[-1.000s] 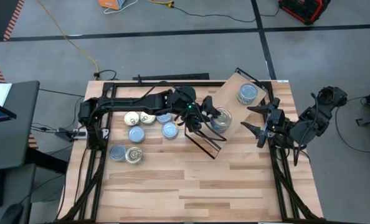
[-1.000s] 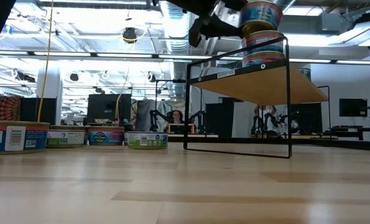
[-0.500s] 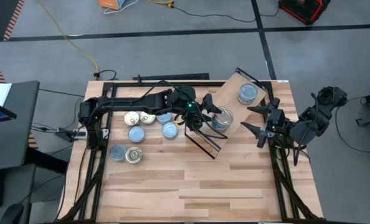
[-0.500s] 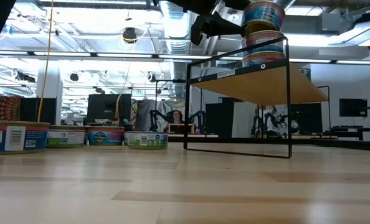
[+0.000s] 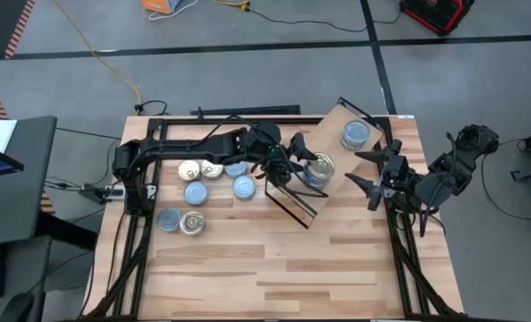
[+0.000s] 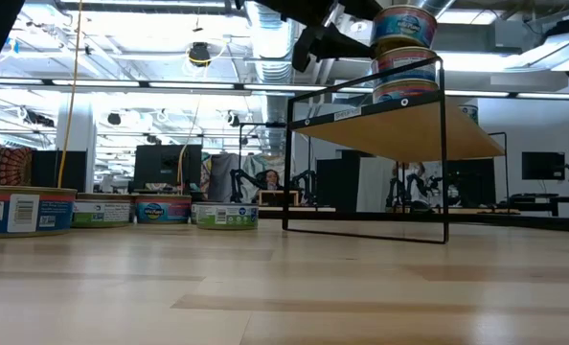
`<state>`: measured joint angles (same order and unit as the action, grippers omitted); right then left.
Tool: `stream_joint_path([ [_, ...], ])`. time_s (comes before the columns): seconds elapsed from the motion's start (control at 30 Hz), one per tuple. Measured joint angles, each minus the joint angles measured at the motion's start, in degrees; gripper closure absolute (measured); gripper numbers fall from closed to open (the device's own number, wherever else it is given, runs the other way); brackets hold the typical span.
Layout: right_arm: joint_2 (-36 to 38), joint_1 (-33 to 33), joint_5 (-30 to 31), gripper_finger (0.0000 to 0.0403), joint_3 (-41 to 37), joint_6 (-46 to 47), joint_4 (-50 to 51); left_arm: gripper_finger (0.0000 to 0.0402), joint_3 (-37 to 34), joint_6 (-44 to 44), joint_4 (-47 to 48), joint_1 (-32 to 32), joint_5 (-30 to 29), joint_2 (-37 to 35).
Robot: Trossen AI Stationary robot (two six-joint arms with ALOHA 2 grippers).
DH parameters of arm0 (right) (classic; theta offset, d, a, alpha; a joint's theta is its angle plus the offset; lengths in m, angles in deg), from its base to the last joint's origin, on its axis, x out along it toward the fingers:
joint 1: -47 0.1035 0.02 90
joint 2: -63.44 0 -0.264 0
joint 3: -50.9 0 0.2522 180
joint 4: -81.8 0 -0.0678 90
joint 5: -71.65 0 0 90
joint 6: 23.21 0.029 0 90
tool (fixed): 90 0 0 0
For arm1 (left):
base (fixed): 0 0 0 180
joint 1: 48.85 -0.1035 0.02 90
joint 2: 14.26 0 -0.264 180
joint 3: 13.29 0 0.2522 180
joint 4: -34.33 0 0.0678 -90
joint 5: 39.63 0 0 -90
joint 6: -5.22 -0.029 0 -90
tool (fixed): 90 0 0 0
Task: Stack canned seafood by type on shelf
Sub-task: Stack the blue and pink tuna can on the shelf
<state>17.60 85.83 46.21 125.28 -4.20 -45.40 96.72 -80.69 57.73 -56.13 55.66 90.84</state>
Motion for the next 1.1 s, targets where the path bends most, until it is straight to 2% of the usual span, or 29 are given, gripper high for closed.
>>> stream_joint_path([
  [0.4,0.0,0.0,0.0,0.0078,0.0,0.0,0.0,0.0123,0.0,3.3,0.0,0.6,-1.1,0.0],
  [0.63,-0.6,0.0,-0.1,0.0078,0.0,0.5,0.1,0.0123,0.0,1.3,-0.5,0.6,-4.4,0.0],
  [0.87,-1.1,-0.4,-0.2,0.0078,0.0,0.9,0.5,0.0123,0.0,3.3,0.1,1.3,-5.9,0.0],
  [1.1,-1.2,-0.3,-0.2,0.0078,0.0,1.1,0.4,0.0123,0.0,2.5,0.1,2.1,-11.6,-0.4],
])
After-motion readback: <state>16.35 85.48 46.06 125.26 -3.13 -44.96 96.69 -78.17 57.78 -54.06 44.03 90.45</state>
